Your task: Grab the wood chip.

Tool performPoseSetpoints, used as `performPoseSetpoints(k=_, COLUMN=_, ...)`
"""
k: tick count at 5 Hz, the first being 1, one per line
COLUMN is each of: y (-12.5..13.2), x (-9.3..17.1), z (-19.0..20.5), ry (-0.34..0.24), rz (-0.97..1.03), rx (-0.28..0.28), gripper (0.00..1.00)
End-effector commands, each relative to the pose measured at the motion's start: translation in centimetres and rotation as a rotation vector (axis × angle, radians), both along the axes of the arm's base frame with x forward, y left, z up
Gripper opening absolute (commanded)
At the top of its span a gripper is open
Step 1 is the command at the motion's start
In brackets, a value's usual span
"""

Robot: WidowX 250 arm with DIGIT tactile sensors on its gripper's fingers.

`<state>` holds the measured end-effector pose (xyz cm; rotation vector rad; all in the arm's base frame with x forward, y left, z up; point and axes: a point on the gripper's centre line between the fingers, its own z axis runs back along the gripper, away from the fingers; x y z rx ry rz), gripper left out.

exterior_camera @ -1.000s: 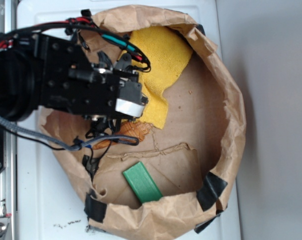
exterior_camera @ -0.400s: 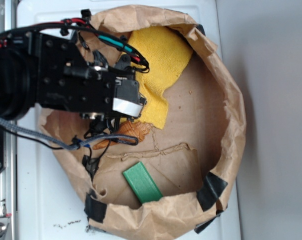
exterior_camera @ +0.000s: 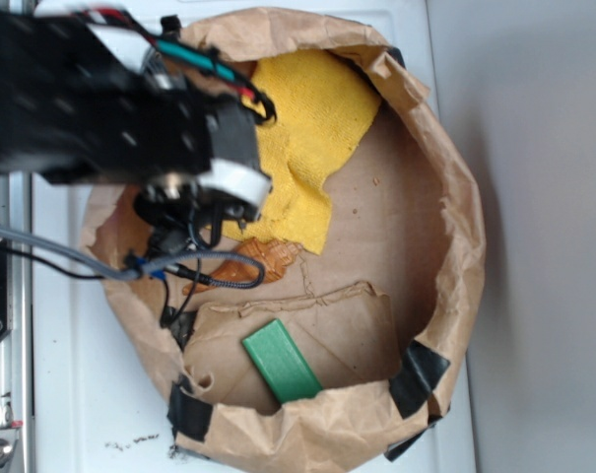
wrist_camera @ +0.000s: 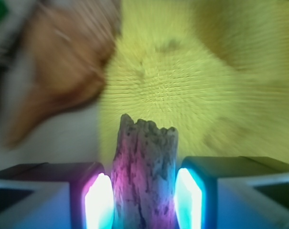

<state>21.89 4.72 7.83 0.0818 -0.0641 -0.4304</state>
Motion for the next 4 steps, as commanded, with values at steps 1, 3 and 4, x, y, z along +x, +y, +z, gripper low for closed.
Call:
performPoseSetpoints(k=1, y=-1.4, x=1.7, z=6.5, ry=-0.002, rz=0.021, rx=-0.033, gripper=0.0)
performPoseSetpoints(k=3, y=-3.1, x=2.0, z=8.6, ry=-0.026, rz=0.004, rx=-0.013, gripper=0.0)
performPoseSetpoints(k=4, y=-3.8, x=2.1, z=7.8, ry=-0.029, rz=0.014, rx=0.059, gripper=0.0)
